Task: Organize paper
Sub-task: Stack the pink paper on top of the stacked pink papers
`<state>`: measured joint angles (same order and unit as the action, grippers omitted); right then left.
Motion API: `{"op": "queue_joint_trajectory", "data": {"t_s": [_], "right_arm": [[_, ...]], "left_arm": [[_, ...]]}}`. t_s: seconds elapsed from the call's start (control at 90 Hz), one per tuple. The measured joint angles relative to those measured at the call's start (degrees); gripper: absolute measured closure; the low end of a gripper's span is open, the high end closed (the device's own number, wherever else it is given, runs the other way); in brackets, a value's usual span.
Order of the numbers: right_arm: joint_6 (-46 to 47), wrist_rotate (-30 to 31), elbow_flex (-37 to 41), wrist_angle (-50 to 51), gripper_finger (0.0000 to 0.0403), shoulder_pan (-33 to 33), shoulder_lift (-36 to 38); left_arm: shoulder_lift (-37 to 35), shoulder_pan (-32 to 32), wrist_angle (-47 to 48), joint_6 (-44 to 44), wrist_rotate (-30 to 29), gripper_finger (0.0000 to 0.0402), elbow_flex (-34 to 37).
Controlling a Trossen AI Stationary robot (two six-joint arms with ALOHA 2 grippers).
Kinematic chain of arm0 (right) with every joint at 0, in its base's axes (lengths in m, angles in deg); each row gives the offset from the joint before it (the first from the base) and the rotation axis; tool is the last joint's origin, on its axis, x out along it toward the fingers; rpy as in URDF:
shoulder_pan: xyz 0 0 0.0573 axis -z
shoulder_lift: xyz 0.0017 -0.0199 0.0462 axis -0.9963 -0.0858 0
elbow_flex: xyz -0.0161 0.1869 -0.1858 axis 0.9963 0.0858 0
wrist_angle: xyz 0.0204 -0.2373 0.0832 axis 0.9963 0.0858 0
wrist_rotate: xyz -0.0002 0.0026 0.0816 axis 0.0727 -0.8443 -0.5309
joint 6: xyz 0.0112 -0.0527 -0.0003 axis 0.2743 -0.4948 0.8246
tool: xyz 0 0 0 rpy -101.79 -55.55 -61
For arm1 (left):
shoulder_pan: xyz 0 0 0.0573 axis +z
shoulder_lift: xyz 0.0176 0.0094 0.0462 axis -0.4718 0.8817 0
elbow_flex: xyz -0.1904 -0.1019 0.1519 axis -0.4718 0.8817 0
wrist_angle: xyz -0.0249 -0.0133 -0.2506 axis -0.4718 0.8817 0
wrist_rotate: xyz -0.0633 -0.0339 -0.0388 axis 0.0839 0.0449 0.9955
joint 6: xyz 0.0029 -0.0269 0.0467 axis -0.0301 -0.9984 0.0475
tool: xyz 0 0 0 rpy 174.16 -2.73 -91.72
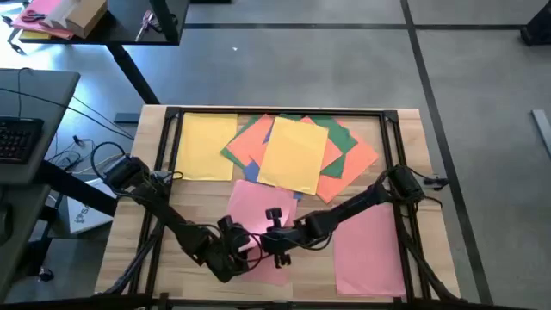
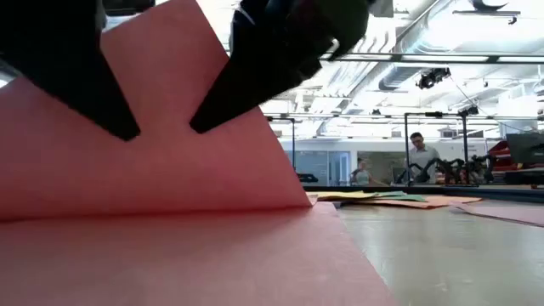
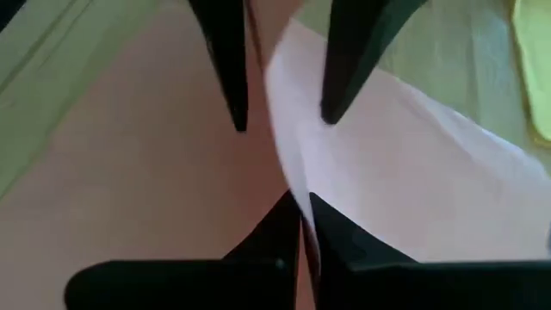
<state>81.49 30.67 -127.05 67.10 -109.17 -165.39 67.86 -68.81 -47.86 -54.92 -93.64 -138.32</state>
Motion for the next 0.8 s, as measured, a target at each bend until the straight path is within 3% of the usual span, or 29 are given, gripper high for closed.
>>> {"op": "queue_joint_trajectory", "data": {"t_s": [0.167, 0.222, 0.422, 0.656, 0.8], "right_arm": [[0.11, 0.22, -1.8, 1.31, 0.0403, -0.66, 0.07], [-0.21, 0.2, -2.66, 3.02, 0.0402, -1.0, 0.07], [-2.08, 0.87, -5.83, 9.57, 0.0402, -3.32, 0.53], [-4.64, 3.98, -6.69, 14.58, 0.04, -3.9, 6.18], [-0.41, 5.59, -6.71, 15.81, 0.0366, -2.45, 9.87]], "left_arm": [[-0.64, 0.49, -0.31, 2.12, 2.66, 0.0367, 0.02], [-1.53, 0.45, -0.37, 1.35, 2.9, 0.039, 0.02], [-5.62, -0.73, -0.24, -0.87, -0.7, 0.0398, 0.02], [-11.53, -0.98, -0.72, 2.25, -4.16, 0.0401, 0.06], [-17.11, -0.6, -3.42, 5.92, -5.47, 0.0401, 0.07]]}}
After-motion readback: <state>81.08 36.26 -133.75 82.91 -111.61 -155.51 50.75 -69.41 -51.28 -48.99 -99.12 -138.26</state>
